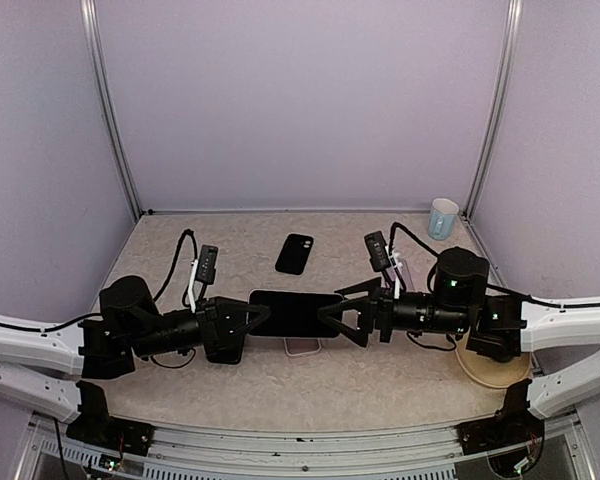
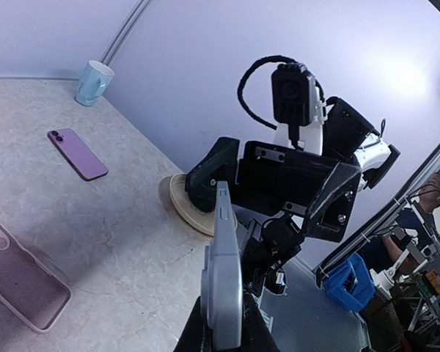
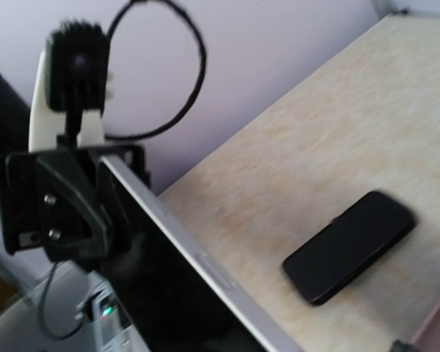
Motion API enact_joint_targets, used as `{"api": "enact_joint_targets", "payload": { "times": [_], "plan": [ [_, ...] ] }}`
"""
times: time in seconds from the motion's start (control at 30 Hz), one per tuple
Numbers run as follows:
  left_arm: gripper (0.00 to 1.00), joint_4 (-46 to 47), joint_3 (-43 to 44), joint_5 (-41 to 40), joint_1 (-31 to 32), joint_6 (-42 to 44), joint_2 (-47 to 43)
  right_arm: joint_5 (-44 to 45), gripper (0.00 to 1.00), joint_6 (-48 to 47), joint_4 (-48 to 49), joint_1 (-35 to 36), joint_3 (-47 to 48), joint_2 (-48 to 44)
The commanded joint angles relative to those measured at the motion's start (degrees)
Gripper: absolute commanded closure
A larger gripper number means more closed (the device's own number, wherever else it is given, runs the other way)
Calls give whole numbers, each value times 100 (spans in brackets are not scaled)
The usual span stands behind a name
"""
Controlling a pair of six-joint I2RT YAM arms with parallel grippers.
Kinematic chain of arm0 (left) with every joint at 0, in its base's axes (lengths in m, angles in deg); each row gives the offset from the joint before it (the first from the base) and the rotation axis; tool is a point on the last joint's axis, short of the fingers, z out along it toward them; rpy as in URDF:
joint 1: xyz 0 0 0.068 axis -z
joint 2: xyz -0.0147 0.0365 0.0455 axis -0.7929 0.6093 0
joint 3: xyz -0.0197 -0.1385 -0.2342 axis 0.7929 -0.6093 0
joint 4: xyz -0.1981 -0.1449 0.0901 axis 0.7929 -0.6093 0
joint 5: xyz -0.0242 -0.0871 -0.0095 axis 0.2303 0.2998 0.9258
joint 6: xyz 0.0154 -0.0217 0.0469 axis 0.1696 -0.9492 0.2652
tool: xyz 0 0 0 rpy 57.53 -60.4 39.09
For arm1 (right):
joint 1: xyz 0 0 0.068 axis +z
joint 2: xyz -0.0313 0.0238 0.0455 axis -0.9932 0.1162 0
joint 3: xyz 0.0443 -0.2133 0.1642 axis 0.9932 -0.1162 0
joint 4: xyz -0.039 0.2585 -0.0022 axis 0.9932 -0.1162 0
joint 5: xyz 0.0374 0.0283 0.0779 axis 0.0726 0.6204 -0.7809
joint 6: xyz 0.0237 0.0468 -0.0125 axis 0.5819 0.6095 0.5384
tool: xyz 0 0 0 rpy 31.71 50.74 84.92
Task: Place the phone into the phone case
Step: Pass from the left arm to the right
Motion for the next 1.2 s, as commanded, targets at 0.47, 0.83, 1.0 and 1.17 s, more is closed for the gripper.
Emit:
{"api": "enact_joint_targets", "payload": {
  "times": [0.47,0.83,1.0,1.17],
  "plan": [
    [100,946,365,349,95,140,480,-1891,11,401,1121,-41,99,736],
    [100,845,396,279,86,138,538,-2283,28,308,1149,-41,80,779],
    [100,734,346,178,46,122,452,-2329,46,182,1074,-41,61,710],
    [100,707,320,180,2,103,407,-2451,59,132,1130,-41,8,658]
  ]
}}
